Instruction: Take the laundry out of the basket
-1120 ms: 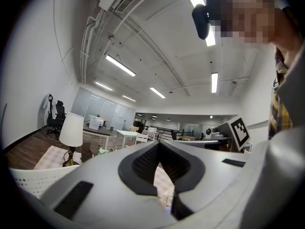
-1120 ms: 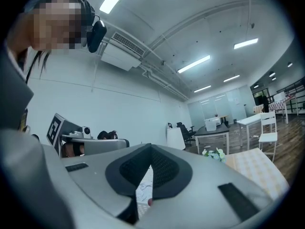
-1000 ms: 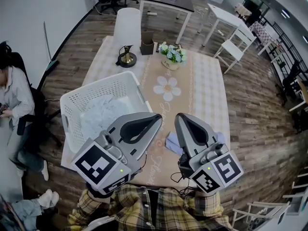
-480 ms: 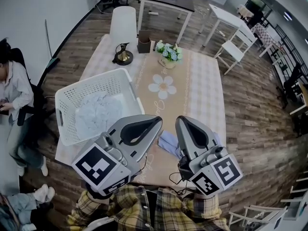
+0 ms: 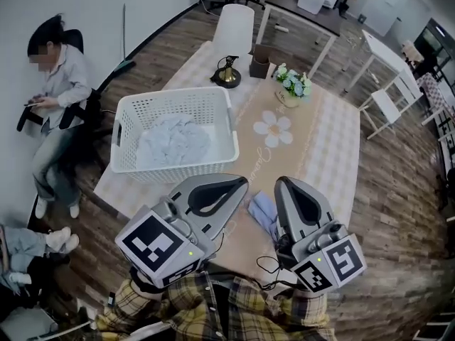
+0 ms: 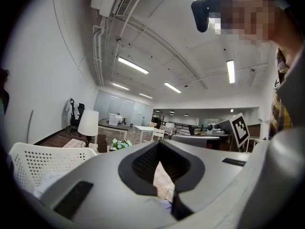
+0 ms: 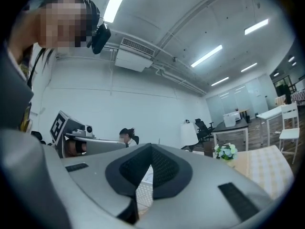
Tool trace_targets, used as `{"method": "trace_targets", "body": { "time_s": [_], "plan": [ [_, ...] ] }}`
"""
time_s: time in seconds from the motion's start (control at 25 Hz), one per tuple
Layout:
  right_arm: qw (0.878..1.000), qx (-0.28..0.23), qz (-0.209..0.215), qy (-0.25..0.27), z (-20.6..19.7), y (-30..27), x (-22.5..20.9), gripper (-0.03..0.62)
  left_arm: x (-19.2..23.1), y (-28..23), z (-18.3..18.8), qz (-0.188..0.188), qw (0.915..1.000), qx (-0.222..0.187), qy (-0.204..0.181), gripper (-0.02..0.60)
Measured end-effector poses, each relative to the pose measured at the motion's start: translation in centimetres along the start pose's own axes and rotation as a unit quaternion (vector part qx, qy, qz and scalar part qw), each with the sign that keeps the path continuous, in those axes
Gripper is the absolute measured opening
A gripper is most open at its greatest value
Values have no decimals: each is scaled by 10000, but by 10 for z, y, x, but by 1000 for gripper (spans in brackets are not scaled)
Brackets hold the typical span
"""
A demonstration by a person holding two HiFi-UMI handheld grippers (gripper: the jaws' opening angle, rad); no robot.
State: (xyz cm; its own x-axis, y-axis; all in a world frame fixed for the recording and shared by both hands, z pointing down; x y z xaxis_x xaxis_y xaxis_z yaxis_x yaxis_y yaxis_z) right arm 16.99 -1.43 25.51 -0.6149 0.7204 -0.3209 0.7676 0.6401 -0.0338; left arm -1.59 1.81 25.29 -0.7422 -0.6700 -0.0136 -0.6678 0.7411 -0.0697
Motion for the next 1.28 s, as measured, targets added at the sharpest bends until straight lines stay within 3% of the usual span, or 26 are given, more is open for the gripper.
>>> {"method": "trace_targets", "body": {
  "time_s": [0.16,0.36,0.56,0.84,1.04,1.28],
  "plan": [
    [9991,-9,415,-75,1,-18,15,11,10,20,8,366,9993,-21,-6,8],
    [9992,-79,359,-168,6,-49,28,9,47,37,10,400,9992,-63,4,8],
    [9995,-82,50,-291,2,-97,43,11,111,57,8,363,9993,20,71,8],
    [9985,170,-400,-340,-13,-177,56,11,212,71,-14,289,9978,533,283,8],
    [9961,380,-706,-365,-28,-224,49,11,266,59,-45,41,9955,836,438,7],
    [9914,940,-890,-202,-48,-273,46,14,304,45,-83,32,9905,1296,449,31]
  ]
}}
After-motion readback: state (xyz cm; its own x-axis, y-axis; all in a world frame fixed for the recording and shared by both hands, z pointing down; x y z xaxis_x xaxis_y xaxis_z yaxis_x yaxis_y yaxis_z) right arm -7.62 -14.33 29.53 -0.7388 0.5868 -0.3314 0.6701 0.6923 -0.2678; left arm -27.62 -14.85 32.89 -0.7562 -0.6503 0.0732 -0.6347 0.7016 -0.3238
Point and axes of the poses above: the fingertips, and each gripper's own axes: y backward along the fingers, x to its left, z out of its top, the point moved 9 cm from there along y, backward along the fingers, and after that the axes turned 10 degrees about -y, right-handed, at the moved point
